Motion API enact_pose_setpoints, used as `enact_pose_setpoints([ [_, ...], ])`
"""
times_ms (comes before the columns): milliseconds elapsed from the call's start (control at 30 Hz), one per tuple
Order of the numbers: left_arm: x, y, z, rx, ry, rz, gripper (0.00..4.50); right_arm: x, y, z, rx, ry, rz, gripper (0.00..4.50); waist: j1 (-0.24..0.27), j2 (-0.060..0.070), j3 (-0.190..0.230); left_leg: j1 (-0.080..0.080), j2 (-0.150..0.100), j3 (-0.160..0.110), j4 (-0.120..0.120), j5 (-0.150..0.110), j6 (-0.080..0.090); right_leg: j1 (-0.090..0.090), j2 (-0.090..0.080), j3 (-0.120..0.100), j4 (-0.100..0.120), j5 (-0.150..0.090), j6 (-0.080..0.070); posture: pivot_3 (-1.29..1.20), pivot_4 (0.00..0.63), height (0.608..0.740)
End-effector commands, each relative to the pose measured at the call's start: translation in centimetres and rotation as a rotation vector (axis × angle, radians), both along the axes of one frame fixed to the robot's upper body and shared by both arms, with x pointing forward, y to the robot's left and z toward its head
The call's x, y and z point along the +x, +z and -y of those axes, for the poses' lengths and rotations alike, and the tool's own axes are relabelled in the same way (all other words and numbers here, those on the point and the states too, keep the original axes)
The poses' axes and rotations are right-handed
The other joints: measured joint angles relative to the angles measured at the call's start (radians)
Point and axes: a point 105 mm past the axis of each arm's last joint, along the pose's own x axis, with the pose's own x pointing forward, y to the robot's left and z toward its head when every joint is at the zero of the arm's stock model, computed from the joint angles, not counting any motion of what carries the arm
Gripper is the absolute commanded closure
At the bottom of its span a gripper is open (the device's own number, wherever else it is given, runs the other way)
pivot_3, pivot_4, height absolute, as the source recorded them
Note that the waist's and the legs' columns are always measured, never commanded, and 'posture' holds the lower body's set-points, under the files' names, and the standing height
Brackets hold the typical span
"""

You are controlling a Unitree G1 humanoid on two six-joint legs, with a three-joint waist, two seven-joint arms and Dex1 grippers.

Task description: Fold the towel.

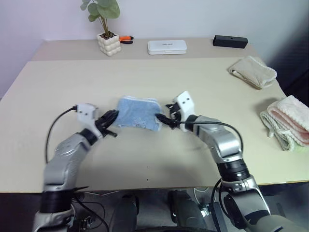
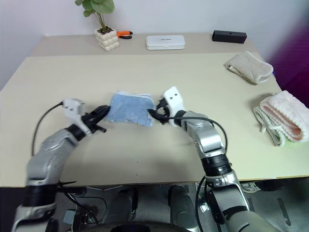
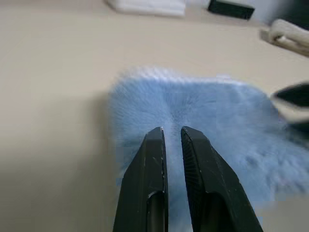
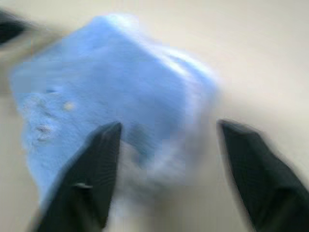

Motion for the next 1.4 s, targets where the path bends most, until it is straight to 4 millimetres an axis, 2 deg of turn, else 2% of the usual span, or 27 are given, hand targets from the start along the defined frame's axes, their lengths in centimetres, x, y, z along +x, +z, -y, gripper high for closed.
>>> enact_pose_setpoints([
  [33, -1.6, 1.5, 0.7, 0.03, -0.097, 0.061, 3.99, -0.6, 0.8, -0.4, 0.093, -0.003, -0.081, 0.08, 0.001, 0.001, 0.0, 0.0, 0.0, 0.0, 0.0, 0.0, 0.0, 0.0, 0.0, 0.0, 0.0, -0.001, -0.002, 0.0, 0.15, 0.737],
  [133, -2.4, 1.2, 0.7, 0.056, -0.133, 0.043, 3.99, 0.1, -0.2, -0.5, 0.172, -0.045, -0.205, 0.08, 0.002, 0.001, 0.0, 0.0, 0.0, 0.0, 0.001, 0.0, 0.0, 0.001, 0.0, 0.0, -0.001, -0.002, -0.003, 0.0, 0.15, 0.737],
  [233, -2.8, 1.4, 1.4, 0.042, -0.179, 0.035, 3.99, 0.5, -0.6, -2.2, 0.255, -0.005, -0.298, 0.08, 0.0, 0.001, 0.0, 0.0, 0.0, 0.001, 0.001, 0.0, 0.0, 0.0, 0.0, 0.0, -0.001, -0.002, -0.003, 0.0, 0.15, 0.737],
  [467, -4.1, 1.3, 3.3, 0.026, -0.269, 0.015, 3.99, 1.1, -0.9, -5.9, 0.316, 0.082, -0.388, 0.08, -0.019, 0.001, 0.0, 0.0, 0.0, 0.0, 0.0, 0.0, 0.0, 0.0, 0.0, 0.0, -0.001, 0.0, 0.0, 0.0, 0.15, 0.737],
  [567, -4.2, 1.1, 3.5, 0.033, -0.267, 0.011, 3.99, 1.3, 0.0, -6.9, 0.368, 0.11, -0.387, 0.87, -0.023, 0.001, 0.0, 0.0, 0.001, 0.0, 0.0, 0.0, 0.0, 0.0, 0.001, 0.0, 0.0, 0.0, 0.0, 0.0, 0.15, 0.737],
  [800, -4.4, 0.8, 3.9, 0.03, -0.266, 0.003, 3.99, 1.7, 1.4, -6.9, 0.442, 0.112, -0.376, 4.21, -0.021, 0.001, 0.001, -0.001, 0.001, 0.001, -0.001, 0.0, 0.001, -0.001, 0.002, 0.0, 0.0, 0.0, 0.0, 0.0, 0.15, 0.737],
  [833, -4.4, 0.8, 4.0, 0.03, -0.266, 0.003, 3.99, 1.7, 1.8, -6.7, 0.463, 0.109, -0.365, 4.47, -0.021, 0.001, 0.001, -0.001, 0.001, 0.0, -0.001, 0.0, 0.001, -0.001, 0.002, 0.0, 0.0, 0.0, 0.0, 0.0, 0.15, 0.737],
  [900, -4.3, 0.7, 4.2, 0.032, -0.267, 0.006, 3.99, 1.7, 3.0, -5.9, 0.496, 0.098, -0.321, 4.47, -0.019, 0.001, 0.001, -0.001, 0.001, 0.0, 0.0, 0.0, 0.001, -0.001, 0.001, 0.0, 0.0, 0.0, 0.0, 0.0, 0.15, 0.737],
  [967, -4.3, 0.8, 4.4, 0.036, -0.269, 0.013, 3.99, 2.0, 4.3, -4.5, 0.529, 0.058, -0.268, 4.47, -0.019, 0.001, 0.001, -0.001, 0.001, 0.001, 0.0, 0.0, 0.001, -0.001, 0.001, 0.0, -0.001, 0.0, 0.0, 0.0, 0.15, 0.737],
  [1033, -4.3, 0.9, 4.5, 0.029, -0.273, 0.016, 3.99, 2.7, 5.6, -2.1, 0.569, -0.027, -0.199, 4.47, -0.02, 0.001, 0.001, -0.001, 0.001, 0.0, 0.0, 0.0, 0.001, -0.001, 0.001, 0.0, -0.001, 0.0, 0.0, 0.0, 0.15, 0.737],
  [1133, -4.0, 0.9, 5.1, 0.026, -0.288, 0.02, 3.99, 4.1, 8.2, 6.2, 0.658, -0.322, -0.054, 4.47, -0.012, 0.002, 0.001, -0.002, 0.001, 0.0, 0.0, 0.0, 0.001, -0.001, 0.001, 0.0, -0.001, 0.0, 0.0, 0.0, 0.15, 0.737],
  [1167, -3.8, 0.8, 5.6, 0.029, -0.306, 0.022, 3.99, 4.0, 8.5, 10.3, 0.694, -0.462, -0.017, 4.47, -0.005, 0.002, 0.001, -0.002, 0.001, 0.0, 0.0, 0.0, 0.001, -0.001, 0.001, 0.0, -0.001, 0.0, 0.0, 0.0, 0.15, 0.737],
  [1200, -3.7, 0.7, 5.9, 0.031, -0.318, 0.022, 3.99, 3.7, 8.7, 12.8, 0.716, -0.548, 0.002, 4.47, 0.003, 0.002, 0.001, -0.003, 0.0, 0.0, 0.001, 0.0, 0.001, 0.0, 0.0, 0.0, -0.002, 0.0, 0.0, 0.0, 0.15, 0.737],
  [1233, -3.5, 0.7, 6.3, 0.028, -0.336, 0.022, 3.99, 3.2, 8.6, 15.9, 0.745, -0.653, 0.023, 4.47, 0.008, 0.002, 0.001, -0.003, -0.001, 0.001, 0.001, 0.0, 0.001, -0.001, 0.0, 0.0, -0.003, 0.0, 0.0, 0.0, 0.15, 0.737],
  [1267, -3.4, 0.6, 6.7, 0.026, -0.351, 0.022, 3.99, 2.6, 8.4, 18.0, 0.772, -0.733, 0.035, 4.47, 0.008, 0.002, 0.001, -0.003, -0.001, 0.001, 0.001, 0.0, 0.001, 0.0, 0.0, 0.0, -0.004, 0.0, 0.0, 0.0, 0.15, 0.737],
  [1333, -3.2, 0.6, 7.1, 0.02, -0.372, 0.02, 3.99, 1.7, 7.9, 20.6, 0.817, -0.836, 0.042, 4.47, 0.003, 0.003, 0.001, -0.003, 0.0, 0.001, 0.0, -0.001, 0.001, 0.0, 0.0, 0.0, -0.004, 0.0, 0.0, 0.0, 0.15, 0.737],
  [1400, -2.9, 0.7, 8.0, 0.017, -0.411, 0.024, 3.99, 0.3, 5.0, 23.4, 0.816, -0.987, -0.048, 4.47, -0.009, 0.003, 0.001, -0.002, 0.001, 0.002, -0.001, -0.001, 0.003, 0.0, 0.001, 0.001, -0.003, 0.0, 0.0, 0.0, 0.15, 0.737],
])
